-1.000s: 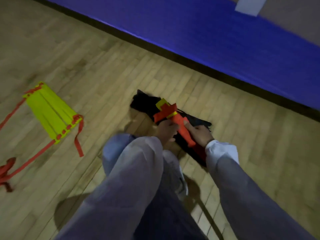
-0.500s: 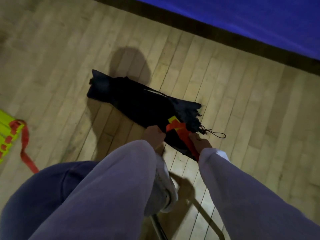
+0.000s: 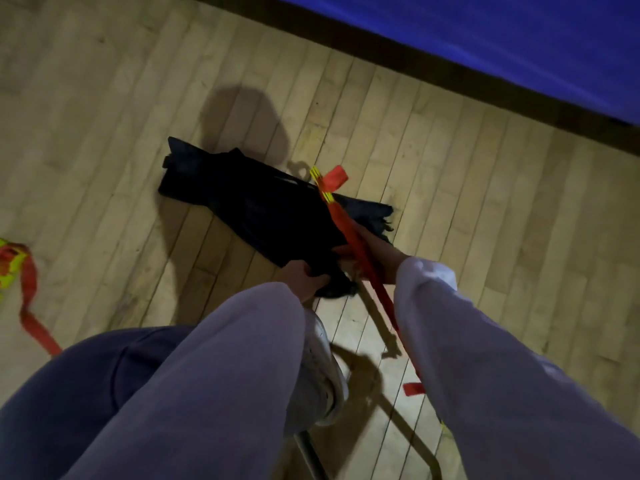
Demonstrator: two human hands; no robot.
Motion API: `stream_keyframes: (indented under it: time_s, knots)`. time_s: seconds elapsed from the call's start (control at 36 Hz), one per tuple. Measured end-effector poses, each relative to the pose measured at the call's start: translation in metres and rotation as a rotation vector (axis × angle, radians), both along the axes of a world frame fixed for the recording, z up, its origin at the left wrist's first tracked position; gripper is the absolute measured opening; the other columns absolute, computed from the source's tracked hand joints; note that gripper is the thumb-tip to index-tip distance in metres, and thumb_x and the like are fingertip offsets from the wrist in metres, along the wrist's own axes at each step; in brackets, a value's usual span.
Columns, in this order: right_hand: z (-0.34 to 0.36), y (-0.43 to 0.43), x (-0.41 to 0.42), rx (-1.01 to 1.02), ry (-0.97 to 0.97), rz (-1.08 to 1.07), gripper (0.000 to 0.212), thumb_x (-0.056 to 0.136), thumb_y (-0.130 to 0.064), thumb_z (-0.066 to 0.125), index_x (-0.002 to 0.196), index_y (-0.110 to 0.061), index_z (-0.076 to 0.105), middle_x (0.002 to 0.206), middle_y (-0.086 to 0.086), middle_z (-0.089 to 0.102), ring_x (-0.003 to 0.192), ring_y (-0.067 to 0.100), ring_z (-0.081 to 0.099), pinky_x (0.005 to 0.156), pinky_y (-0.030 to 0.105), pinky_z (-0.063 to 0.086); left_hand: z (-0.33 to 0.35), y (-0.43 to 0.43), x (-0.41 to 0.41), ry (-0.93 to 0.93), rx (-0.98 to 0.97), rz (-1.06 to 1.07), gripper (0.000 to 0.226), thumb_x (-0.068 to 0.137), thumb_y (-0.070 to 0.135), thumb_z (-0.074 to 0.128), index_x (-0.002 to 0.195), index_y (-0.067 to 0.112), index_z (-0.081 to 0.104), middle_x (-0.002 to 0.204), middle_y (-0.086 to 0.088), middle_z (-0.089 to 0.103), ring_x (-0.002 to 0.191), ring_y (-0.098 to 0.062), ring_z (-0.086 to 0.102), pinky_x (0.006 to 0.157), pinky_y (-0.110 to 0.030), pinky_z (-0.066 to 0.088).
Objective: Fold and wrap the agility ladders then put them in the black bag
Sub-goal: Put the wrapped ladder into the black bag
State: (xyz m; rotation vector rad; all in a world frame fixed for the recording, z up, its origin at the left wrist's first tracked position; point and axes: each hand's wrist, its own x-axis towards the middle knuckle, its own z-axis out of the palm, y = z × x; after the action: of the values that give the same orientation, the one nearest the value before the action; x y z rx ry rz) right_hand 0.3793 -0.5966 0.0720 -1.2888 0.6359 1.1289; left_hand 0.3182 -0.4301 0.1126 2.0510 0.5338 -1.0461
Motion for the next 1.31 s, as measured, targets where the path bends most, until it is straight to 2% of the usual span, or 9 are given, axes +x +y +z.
stream_keyframes:
  time_s: [0.22,0.42,0.58,0.67,0.75,0.89,1.03,1.17,1.31]
  knots:
    - [0.042,0.051,0.021,-0.156,-0.088,0.163,0.067,0.080,-0.067,0.059,0.111,-0.009,0.067,0.107,0.011,0.072,0.096,0.025,0.069,0.086,0.034,0.054,0.024,0.033,0.006,-0.092,0.051,0.458,0.022,0.085,0.002,0.065,0.106,0.002,0.064,0.098,-0.014,0.064,0.092,-0.028,0.061,0.081,-0.036,0.052]
    - [0.054,0.055,0.009,-0.159,-0.124,0.106,0.059,0.081,-0.064,0.060,0.114,-0.015,0.067,0.095,0.007,0.073,0.083,0.018,0.070,0.063,0.027,0.053,0.044,0.066,-0.001,-0.247,0.031,0.805,0.027,0.081,0.017,0.075,0.092,0.006,0.053,0.090,-0.009,0.056,0.084,-0.029,0.059,0.058,-0.033,0.056]
    - [0.091,0.065,-0.011,0.107,-0.154,0.122,0.040,0.101,-0.043,0.039,0.131,-0.021,0.051,0.090,0.003,0.063,0.054,0.004,0.065,0.041,0.015,0.045,0.070,0.066,-0.014,-0.279,-0.004,0.479,0.020,0.083,-0.011,0.053,0.090,0.006,0.061,0.079,-0.002,0.055,0.082,-0.021,0.056,0.056,-0.018,0.042]
    - [0.097,0.078,-0.016,0.049,-0.067,0.170,0.038,0.097,-0.054,0.042,0.098,-0.019,0.059,0.058,-0.003,0.056,0.040,0.005,0.051,0.037,0.018,0.038,0.078,0.061,-0.019,-0.252,-0.046,0.360,0.025,0.082,-0.015,0.050,0.093,-0.001,0.068,0.073,-0.003,0.056,0.070,-0.016,0.054,0.045,-0.008,0.040]
    - [0.088,0.086,-0.020,-0.015,-0.061,0.240,0.058,0.080,-0.072,0.054,0.090,-0.015,0.061,0.057,0.000,0.054,0.046,0.008,0.048,0.043,0.021,0.038,0.082,0.062,-0.020,-0.262,-0.071,0.369,0.016,0.083,-0.012,0.053,0.088,-0.009,0.069,0.062,-0.003,0.056,0.058,-0.013,0.054,0.044,-0.008,0.040]
    - [0.078,0.086,-0.013,-0.192,-0.166,0.282,0.106,0.042,-0.085,0.068,0.113,-0.007,0.067,0.085,0.011,0.063,0.057,0.014,0.056,0.050,0.024,0.044,0.081,0.076,-0.015,-0.274,-0.006,0.621,0.025,0.086,-0.005,0.052,0.102,-0.002,0.071,0.095,-0.013,0.067,0.087,-0.026,0.060,0.071,-0.028,0.045]
    - [0.087,0.080,-0.003,-0.278,-0.185,0.361,0.052,0.085,-0.062,0.055,0.080,-0.012,0.065,0.067,0.003,0.062,0.050,0.010,0.056,0.045,0.018,0.045,0.071,0.089,-0.011,-0.219,-0.022,0.771,0.038,0.084,-0.007,0.054,0.119,0.002,0.064,0.113,-0.019,0.066,0.106,-0.033,0.061,0.088,-0.036,0.051]
    - [0.088,0.073,-0.003,-0.392,-0.248,0.526,0.055,0.085,-0.065,0.054,0.076,-0.011,0.063,0.059,0.002,0.060,0.049,0.013,0.056,0.047,0.021,0.044,0.071,0.078,-0.009,-0.296,0.105,0.508,0.021,0.081,-0.009,0.055,0.100,-0.008,0.063,0.099,-0.019,0.063,0.084,-0.027,0.058,0.072,-0.029,0.046]
    - [0.087,0.068,-0.005,-0.477,-0.318,0.669,0.050,0.087,-0.060,0.055,0.089,-0.010,0.057,0.070,0.003,0.059,0.057,0.013,0.058,0.050,0.020,0.045,0.062,0.078,-0.013,-0.222,0.202,0.487,0.046,0.081,-0.007,0.056,0.127,-0.001,0.049,0.140,-0.018,0.036,0.116,-0.036,0.050,0.098,-0.034,0.042]
